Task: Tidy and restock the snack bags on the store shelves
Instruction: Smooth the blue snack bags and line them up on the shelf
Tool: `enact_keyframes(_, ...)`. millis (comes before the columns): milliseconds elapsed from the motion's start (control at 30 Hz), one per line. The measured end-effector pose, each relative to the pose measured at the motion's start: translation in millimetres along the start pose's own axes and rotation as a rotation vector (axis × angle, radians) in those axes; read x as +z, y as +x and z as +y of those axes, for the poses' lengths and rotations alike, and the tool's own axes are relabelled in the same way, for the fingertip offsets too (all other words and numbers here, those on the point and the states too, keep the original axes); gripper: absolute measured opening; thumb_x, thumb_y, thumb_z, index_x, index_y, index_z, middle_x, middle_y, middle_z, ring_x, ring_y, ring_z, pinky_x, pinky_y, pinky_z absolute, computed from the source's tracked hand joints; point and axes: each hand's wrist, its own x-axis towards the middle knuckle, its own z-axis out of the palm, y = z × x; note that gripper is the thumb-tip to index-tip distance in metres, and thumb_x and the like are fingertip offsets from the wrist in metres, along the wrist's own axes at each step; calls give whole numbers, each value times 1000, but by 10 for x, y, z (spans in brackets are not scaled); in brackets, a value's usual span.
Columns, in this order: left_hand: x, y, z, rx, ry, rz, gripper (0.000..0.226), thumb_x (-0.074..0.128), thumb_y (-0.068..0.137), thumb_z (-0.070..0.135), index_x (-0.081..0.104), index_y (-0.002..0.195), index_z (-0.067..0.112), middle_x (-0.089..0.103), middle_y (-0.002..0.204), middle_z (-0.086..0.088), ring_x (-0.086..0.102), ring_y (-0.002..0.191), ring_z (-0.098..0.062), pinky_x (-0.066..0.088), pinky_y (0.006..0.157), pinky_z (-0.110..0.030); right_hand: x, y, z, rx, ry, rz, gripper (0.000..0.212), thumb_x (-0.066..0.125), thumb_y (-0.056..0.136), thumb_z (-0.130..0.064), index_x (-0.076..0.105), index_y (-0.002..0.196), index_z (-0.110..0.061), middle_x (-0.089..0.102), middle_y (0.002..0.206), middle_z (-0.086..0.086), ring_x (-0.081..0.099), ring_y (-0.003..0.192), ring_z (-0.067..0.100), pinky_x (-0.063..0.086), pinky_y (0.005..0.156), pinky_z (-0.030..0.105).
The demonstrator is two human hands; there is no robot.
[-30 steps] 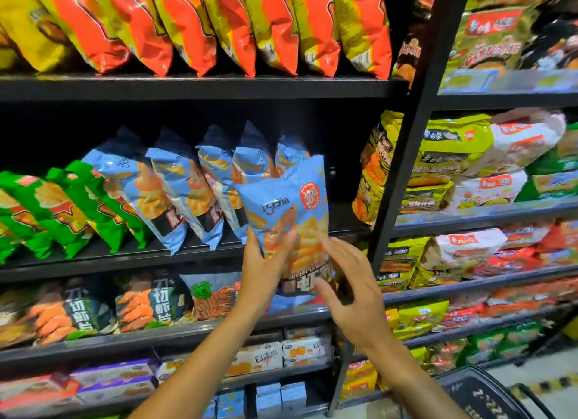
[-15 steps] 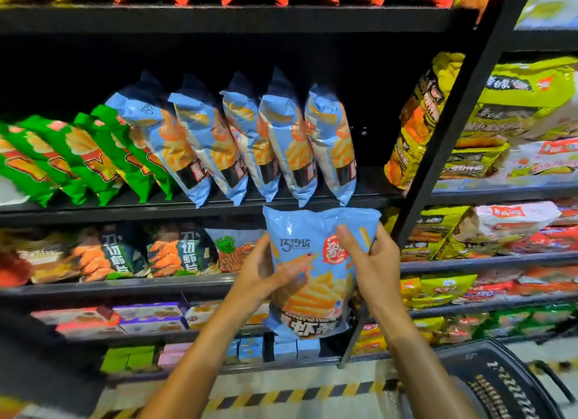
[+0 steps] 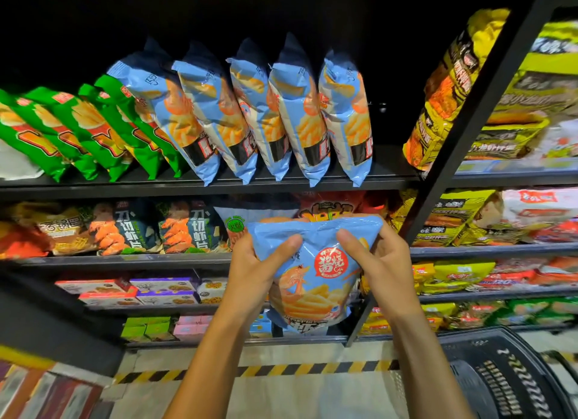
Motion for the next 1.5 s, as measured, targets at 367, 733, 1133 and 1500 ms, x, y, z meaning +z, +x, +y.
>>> enact_keyframes(367, -154, 72, 72, -9, -30, -290, 25, 65, 91, 3, 78, 110, 11, 72, 124, -13, 68, 117, -34, 58, 88, -38, -229, 53, 10, -124, -98, -234, 11, 62, 94, -4, 72, 100, -3, 73, 109, 5, 69, 110, 22, 54, 90, 27)
enact_keyframes(733, -132, 216, -65, 92, -140, -305, 16, 70, 87, -1, 78, 88, 12, 70, 120, -14, 60, 126, -42, 54, 100, -44, -250, 115, 21, -236, -98, -178, 11, 68, 91, 1, 73, 98, -6, 74, 111, 5, 69, 112, 26, 54, 93, 29)
enact_keyframes(1133, -32, 259, -21, -29, -264, -36, 20, 68, 84, 5, 75, 103, 6, 76, 112, -12, 73, 108, -28, 61, 84, -37, -398, 74, 258, 190, -134, -385, 90, 90, 75, -43, 38, 149, -36, 59, 143, -10, 56, 134, 12, 51, 105, 32)
enact_keyframes(1500, 105, 257, -91, -69, 53, -362, 118, 66, 59, 90, 39, 148, 17, 68, 130, 19, 63, 118, 6, 50, 101, -18, -366, 89, 588, 310, -20, 124, 68, 66, 85, -72, 52, 144, -42, 66, 136, -19, 61, 128, 6, 49, 110, 36)
